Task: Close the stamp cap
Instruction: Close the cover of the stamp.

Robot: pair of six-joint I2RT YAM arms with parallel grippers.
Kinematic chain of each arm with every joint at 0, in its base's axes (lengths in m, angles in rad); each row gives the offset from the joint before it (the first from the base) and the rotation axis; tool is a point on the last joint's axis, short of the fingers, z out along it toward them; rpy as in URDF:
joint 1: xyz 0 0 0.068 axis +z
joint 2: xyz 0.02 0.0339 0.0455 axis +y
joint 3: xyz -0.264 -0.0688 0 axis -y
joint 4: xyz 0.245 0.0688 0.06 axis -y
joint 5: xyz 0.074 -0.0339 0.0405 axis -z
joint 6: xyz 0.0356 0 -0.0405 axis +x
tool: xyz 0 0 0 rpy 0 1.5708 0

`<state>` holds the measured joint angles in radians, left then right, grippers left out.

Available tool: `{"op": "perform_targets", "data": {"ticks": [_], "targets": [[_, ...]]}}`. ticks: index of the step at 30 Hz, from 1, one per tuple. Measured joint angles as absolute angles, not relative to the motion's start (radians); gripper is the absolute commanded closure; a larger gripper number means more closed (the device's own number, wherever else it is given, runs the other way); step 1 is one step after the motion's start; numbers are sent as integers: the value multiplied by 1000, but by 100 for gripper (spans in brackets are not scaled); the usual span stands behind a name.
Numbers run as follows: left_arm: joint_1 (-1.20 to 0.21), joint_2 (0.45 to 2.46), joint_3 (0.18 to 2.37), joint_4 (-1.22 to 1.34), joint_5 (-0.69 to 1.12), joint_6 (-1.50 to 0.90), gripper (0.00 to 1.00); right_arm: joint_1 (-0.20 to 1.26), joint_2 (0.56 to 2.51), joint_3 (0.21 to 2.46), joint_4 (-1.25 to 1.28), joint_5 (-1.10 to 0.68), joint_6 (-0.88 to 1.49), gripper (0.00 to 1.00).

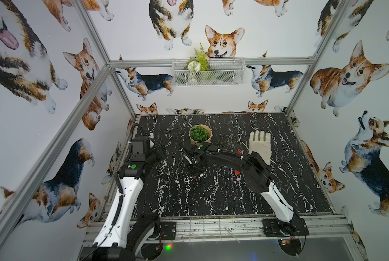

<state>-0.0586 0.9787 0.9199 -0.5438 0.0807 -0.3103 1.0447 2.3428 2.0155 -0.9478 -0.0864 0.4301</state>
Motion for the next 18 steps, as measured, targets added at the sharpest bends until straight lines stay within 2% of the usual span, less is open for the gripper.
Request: {"op": "perform_targets", "data": {"ticks": [18], "targets": [[-57,984,920,-543,81,-310,41,1041,2360,2037,-982,-64,422,100]]}}
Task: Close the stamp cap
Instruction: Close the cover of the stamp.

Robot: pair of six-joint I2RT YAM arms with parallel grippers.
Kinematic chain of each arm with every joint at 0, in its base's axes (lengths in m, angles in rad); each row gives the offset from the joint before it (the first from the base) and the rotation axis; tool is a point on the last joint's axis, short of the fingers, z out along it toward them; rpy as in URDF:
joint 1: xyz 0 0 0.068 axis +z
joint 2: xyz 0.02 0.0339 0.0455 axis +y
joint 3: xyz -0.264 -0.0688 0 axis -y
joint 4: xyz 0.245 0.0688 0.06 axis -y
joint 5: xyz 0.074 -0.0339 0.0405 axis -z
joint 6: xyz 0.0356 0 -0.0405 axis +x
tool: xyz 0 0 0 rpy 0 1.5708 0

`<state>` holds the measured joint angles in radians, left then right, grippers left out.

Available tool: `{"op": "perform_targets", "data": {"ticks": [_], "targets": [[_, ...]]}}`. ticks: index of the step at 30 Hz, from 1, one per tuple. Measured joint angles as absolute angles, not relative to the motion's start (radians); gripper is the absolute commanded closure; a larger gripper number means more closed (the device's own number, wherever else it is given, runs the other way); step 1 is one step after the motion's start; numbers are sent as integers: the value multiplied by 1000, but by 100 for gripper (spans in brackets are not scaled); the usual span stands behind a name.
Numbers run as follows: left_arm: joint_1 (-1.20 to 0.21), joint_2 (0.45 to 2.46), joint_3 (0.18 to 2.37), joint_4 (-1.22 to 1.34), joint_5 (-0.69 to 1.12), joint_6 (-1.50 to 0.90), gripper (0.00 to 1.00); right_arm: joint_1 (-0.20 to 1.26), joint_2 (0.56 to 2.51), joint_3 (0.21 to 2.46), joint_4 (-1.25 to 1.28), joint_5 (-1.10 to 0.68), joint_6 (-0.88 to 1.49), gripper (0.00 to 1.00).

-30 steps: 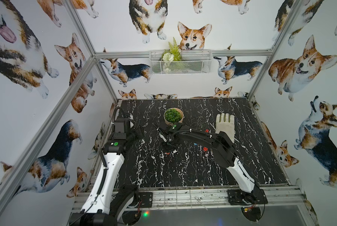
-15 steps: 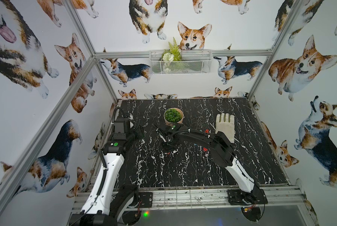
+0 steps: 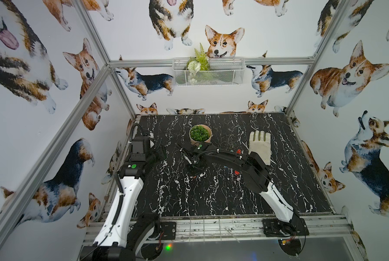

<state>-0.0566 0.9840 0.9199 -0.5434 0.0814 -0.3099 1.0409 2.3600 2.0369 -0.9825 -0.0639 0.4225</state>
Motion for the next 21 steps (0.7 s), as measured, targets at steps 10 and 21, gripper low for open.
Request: {"op": "perform_targets", "data": {"ticks": [10,21], "targets": [[-52,991,920,-543,84,-310,41,1044,2406,2091,-1060,-39,396,100],[-48,995,920,-543,89,-310,41,1061,2482,2175,-1131,6,360,100]]}}
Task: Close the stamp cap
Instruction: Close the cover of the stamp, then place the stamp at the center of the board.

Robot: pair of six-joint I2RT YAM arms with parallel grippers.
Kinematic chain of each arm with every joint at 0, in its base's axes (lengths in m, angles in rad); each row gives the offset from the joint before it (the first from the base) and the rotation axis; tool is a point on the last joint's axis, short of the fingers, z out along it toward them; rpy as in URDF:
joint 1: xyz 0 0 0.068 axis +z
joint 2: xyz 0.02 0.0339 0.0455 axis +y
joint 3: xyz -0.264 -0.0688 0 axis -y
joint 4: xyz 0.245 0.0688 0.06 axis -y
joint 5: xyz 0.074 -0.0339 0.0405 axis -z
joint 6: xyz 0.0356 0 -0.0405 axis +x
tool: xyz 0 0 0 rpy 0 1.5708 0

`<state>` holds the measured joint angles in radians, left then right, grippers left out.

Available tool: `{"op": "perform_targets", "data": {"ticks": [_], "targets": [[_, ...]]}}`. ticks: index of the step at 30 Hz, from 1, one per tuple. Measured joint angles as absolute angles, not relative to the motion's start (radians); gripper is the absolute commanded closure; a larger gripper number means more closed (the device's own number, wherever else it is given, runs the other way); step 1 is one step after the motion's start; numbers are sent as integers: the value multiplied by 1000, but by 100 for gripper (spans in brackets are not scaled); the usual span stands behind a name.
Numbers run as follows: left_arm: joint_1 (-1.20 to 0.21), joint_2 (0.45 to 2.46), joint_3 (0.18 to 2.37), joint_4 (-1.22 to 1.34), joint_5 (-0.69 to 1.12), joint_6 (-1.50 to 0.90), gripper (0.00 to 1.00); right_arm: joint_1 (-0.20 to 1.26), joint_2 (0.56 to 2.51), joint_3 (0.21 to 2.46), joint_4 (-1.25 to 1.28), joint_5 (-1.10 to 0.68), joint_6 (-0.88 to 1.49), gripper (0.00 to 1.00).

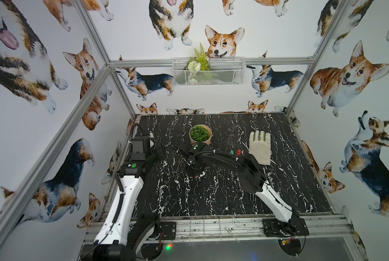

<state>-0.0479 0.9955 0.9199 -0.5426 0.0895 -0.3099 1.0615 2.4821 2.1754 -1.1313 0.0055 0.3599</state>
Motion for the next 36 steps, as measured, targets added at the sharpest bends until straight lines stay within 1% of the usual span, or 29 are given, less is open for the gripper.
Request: {"op": "perform_targets", "data": {"ticks": [14,19,22,27,29,36], "targets": [[-46,995,920,-543,92,-310,41,1069,2485,2186,-1139,22,340,100],[-46,993,920,-543,92,-310,41,1063,2417,2131,-1116,17,338,100],[-46,990,920,-543,92,-310,41,1045,2342,2043,-1169,18,347,100],[-46,988,920,-543,91,-310,41,998,2146,1877,-1141,1,374,100],[-46,988,920,-543,88,-310,41,966,2061,1771,-1118,-7,392,100],[-46,995,920,-543,89,-310,40,839,1905,1522,-1056,-12,417,100]]}}
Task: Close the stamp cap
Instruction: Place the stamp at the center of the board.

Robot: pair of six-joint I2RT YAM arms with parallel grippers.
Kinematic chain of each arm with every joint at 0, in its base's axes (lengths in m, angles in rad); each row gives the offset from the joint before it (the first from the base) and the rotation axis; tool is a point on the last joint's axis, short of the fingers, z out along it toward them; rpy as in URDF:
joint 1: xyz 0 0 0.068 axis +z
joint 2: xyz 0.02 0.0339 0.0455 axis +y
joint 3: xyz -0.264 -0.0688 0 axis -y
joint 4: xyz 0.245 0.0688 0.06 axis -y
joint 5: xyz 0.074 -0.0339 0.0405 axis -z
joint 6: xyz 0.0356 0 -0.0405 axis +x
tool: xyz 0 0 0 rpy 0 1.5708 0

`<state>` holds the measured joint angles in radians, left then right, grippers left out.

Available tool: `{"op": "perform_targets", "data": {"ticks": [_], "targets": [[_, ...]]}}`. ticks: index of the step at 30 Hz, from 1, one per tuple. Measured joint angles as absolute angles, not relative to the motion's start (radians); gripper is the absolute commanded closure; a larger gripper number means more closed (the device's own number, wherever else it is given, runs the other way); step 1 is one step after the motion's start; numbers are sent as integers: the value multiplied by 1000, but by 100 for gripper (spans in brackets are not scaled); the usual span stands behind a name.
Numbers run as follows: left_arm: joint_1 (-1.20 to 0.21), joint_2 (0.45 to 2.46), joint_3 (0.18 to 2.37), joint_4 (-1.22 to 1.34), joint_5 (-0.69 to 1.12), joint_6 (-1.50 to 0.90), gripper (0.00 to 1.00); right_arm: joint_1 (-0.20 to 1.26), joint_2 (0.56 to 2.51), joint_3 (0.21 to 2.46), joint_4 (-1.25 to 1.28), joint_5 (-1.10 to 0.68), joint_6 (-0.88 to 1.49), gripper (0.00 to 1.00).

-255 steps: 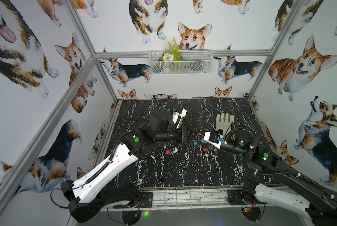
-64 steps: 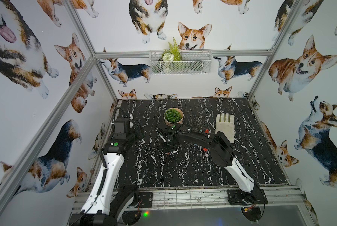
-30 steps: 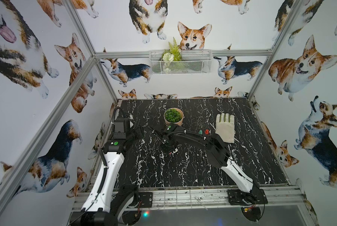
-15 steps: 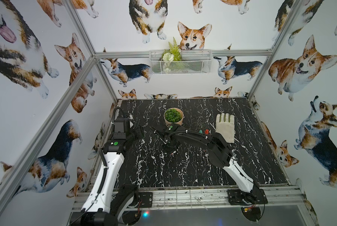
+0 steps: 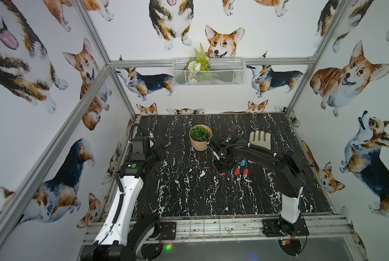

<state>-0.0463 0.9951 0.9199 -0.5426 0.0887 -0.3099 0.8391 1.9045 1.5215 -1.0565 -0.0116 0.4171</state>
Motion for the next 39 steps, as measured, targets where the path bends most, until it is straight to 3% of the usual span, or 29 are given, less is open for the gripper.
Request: {"op": "perform_targets", "data": {"ticks": [8,20,39], "targets": [[-46,1003,920,-543,89,-310,40,757,1880,1440,-1006,-1,416,96],[-46,1008,920,-543,89,-310,40,752,1972,1444,-931,-1,413,89],[-46,1014,920,-543,89,-310,40,753,1991,1441,-917,-8,415,68]]}}
